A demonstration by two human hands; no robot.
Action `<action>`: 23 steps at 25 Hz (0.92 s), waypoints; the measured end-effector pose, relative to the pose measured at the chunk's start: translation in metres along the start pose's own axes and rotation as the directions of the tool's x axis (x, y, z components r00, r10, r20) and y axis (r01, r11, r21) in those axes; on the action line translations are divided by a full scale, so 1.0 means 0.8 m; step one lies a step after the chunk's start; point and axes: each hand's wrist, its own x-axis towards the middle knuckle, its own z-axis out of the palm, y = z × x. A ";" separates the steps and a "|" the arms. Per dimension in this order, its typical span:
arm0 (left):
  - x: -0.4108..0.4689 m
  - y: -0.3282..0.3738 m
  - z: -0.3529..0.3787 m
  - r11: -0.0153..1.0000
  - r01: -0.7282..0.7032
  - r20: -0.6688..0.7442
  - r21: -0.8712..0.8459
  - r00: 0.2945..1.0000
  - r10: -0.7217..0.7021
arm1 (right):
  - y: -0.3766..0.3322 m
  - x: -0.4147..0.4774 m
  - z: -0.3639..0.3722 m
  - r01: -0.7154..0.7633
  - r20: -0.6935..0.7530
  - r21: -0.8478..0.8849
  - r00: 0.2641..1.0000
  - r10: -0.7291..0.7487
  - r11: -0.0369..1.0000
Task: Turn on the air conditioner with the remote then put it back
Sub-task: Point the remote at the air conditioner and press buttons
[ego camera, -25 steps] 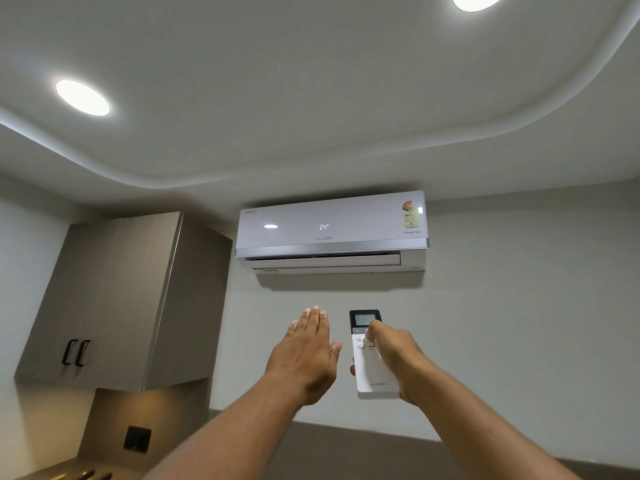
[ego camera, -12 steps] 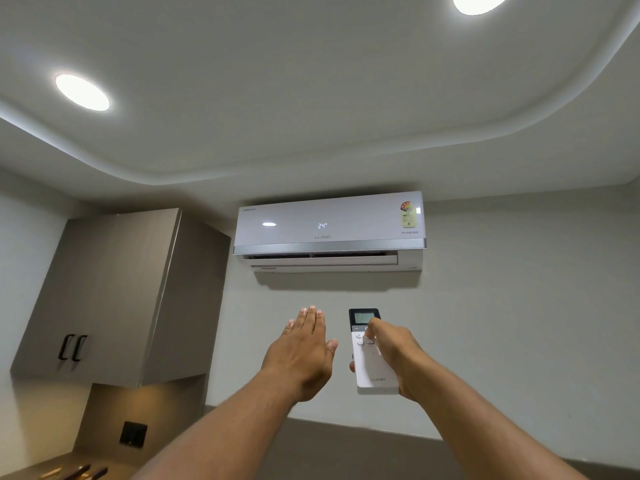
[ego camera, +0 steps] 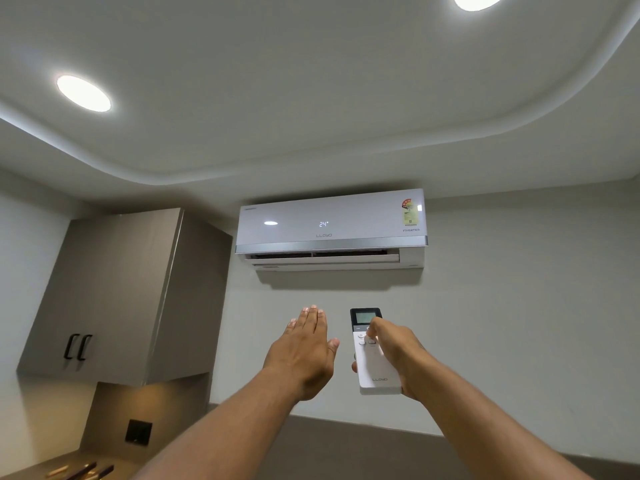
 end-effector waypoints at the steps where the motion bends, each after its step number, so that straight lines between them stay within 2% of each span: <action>1: 0.000 0.000 -0.001 1.000 0.001 0.001 0.000 1.000 -0.001 | 0.000 0.000 0.000 0.001 -0.001 0.000 1.000 -0.001 1.000; 23: 0.004 -0.001 -0.004 0.999 0.017 0.021 -0.027 1.000 -0.016 | 0.005 0.005 0.008 0.009 -0.006 -0.022 1.000 -0.010 1.000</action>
